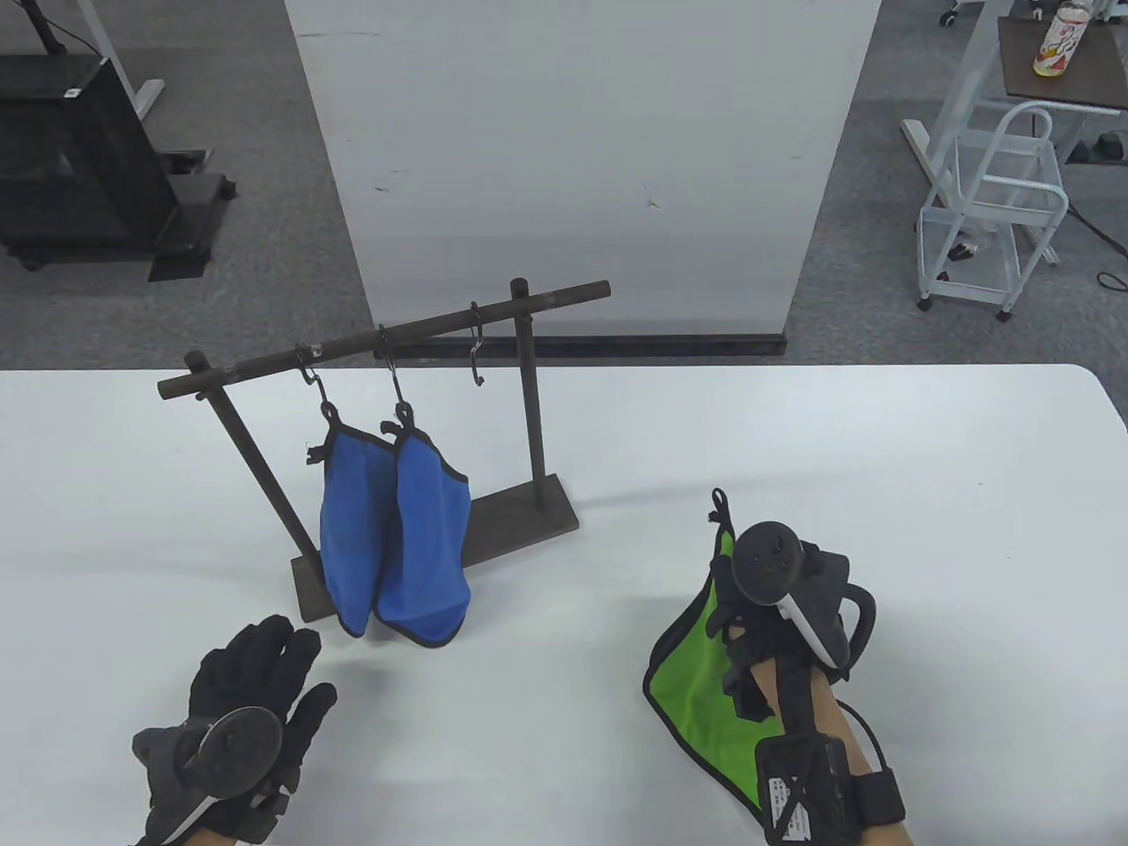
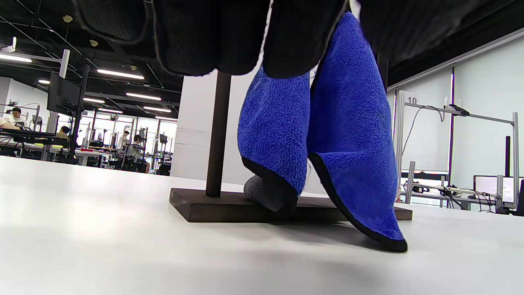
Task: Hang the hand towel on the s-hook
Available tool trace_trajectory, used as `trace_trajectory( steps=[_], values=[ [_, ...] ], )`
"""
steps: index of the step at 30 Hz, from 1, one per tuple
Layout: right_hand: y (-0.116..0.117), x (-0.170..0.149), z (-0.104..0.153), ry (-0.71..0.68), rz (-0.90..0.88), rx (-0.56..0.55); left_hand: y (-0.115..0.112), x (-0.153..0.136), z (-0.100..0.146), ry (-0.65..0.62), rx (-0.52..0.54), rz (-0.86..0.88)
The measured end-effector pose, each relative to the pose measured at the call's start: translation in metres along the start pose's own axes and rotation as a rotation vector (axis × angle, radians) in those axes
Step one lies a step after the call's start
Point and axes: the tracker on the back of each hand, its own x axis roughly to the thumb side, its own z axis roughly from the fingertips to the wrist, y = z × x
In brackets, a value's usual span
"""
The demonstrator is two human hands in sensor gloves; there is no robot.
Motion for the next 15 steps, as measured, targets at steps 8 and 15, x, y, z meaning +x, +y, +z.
trace_trajectory(
  steps=[8, 15],
  values=[
    [-0.030, 0.046, 0.006, -0.138, -0.013, -0.089, 0.001, -0.001, 0.001, 0.002, 0.004, 0.003],
    [-0.048, 0.080, 0.003, -0.213, -0.090, -0.101, 0.002, -0.002, 0.001, 0.006, 0.009, 0.009]
  ],
)
